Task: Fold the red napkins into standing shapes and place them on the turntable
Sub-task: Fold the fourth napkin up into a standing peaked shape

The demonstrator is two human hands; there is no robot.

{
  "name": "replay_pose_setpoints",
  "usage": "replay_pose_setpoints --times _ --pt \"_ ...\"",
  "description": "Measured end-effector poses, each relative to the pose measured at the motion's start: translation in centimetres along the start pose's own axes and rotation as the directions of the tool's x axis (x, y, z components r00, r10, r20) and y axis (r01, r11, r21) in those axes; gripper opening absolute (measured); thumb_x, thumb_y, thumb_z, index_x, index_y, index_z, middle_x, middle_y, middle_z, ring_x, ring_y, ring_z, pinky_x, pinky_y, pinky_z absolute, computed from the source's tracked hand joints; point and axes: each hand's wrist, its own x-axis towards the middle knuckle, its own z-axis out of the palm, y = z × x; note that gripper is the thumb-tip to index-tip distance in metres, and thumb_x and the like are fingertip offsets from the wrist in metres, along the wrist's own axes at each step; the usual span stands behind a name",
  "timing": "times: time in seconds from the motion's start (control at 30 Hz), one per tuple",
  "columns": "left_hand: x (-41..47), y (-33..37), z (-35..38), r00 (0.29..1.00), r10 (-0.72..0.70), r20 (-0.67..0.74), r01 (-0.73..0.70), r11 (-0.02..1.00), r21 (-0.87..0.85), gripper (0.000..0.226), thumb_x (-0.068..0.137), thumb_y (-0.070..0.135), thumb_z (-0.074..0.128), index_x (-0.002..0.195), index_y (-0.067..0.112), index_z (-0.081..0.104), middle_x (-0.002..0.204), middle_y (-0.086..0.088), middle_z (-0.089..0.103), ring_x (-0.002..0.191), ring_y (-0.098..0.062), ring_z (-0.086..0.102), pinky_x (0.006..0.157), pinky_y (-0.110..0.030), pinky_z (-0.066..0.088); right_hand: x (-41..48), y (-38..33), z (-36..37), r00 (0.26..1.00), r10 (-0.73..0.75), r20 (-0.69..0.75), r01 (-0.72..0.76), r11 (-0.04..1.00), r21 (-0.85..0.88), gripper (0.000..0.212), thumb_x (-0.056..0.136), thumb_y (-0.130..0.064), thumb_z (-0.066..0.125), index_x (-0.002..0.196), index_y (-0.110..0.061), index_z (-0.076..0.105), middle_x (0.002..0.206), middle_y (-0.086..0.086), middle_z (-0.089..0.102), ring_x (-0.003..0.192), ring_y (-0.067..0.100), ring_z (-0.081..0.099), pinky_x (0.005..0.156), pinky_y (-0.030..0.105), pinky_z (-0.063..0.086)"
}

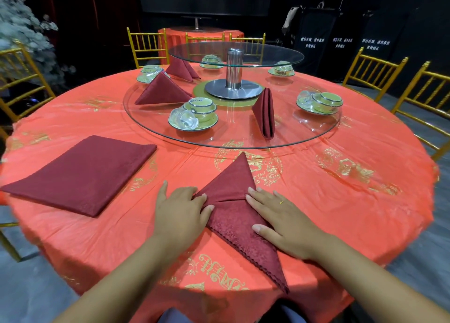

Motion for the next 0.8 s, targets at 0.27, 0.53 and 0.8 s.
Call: replay_pose_setpoints --times 0.27,0.53,0.8 --pt "0.0 -0.1 -0.4 0.989 0.088 -0.119 -0.091 0.996 -0.019 0.031 0.076 0.034 0.077 0.099 0.014 0.074 0.113 -0.009 0.069 0.108 -0.026 0.065 0.105 -0.065 0.026 0.1 -0.1 0.0 0.999 -0.003 0.052 0.003 1.000 0.000 0.070 0.092 -0.061 0.013 0.152 -0.025 0.005 0.157 -0.013 -0.007 0.144 0.002 -0.013 0.118 0.026 -0.008" --pt "1.2 2.6 -0.3 0.873 0.422 0.245 -0.400 0.906 -0.137 0.078 0.084 0.073 -0.002 0.152 0.034 0.004 0.160 0.008 -0.001 0.147 -0.010 -0.006 0.118 -0.043 -0.009 0.1 -0.2 0.0 0.999 -0.005 0.052 0.005 1.000 0.010 0.074 0.089 -0.064 0.010 0.152 -0.023 0.010 0.156 -0.013 -0.003 0.144 0.002 -0.010 0.118 0.026 -0.005" --pt "0.1 -0.7 0.4 0.845 0.406 0.349 -0.365 0.914 -0.178 0.073 0.082 0.069 -0.002 0.148 0.038 -0.010 0.154 0.015 -0.019 0.142 -0.003 -0.021 0.114 -0.032 -0.017 0.3 0.2 0.1 0.997 -0.001 0.078 0.002 1.000 -0.018 0.074 0.088 -0.064 0.008 0.152 -0.027 0.007 0.158 -0.013 -0.003 0.144 0.003 -0.010 0.117 0.029 -0.009"
